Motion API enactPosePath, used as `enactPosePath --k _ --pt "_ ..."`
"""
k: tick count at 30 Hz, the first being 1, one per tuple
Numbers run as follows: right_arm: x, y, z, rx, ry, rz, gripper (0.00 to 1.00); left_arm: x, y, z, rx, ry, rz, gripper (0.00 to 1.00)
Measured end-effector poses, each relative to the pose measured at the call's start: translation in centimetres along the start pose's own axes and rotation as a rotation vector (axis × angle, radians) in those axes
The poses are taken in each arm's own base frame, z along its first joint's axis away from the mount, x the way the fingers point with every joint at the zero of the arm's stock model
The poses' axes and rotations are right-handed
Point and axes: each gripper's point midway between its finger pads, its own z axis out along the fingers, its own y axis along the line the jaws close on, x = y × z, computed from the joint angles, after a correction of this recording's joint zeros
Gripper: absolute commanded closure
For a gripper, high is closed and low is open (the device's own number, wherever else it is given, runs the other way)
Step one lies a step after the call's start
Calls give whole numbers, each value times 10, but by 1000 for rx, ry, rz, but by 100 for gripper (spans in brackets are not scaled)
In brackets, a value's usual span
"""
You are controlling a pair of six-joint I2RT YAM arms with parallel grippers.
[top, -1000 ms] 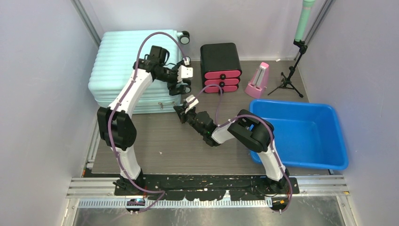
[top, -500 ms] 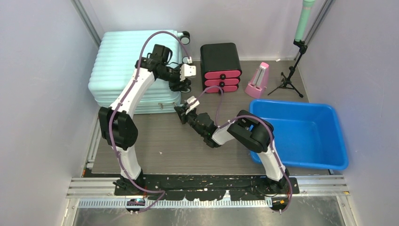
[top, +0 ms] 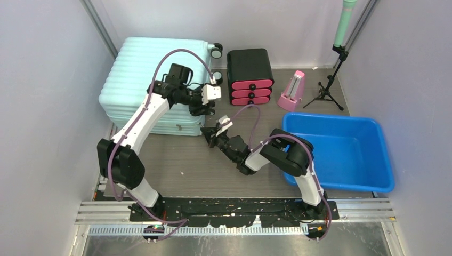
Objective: Open, take out, and arrange the luggage
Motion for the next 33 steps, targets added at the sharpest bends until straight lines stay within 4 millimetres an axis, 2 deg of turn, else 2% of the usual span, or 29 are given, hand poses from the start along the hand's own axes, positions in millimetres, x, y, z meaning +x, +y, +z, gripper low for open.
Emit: enactPosePath --k 17,33 --pt "-4 -1 -20 -2 16 34 100 -2 -47 -17 -101 88 -64 100" --pt "-5 8 -21 -53 35 36 100 8 -99 -56 -174 88 -86 100"
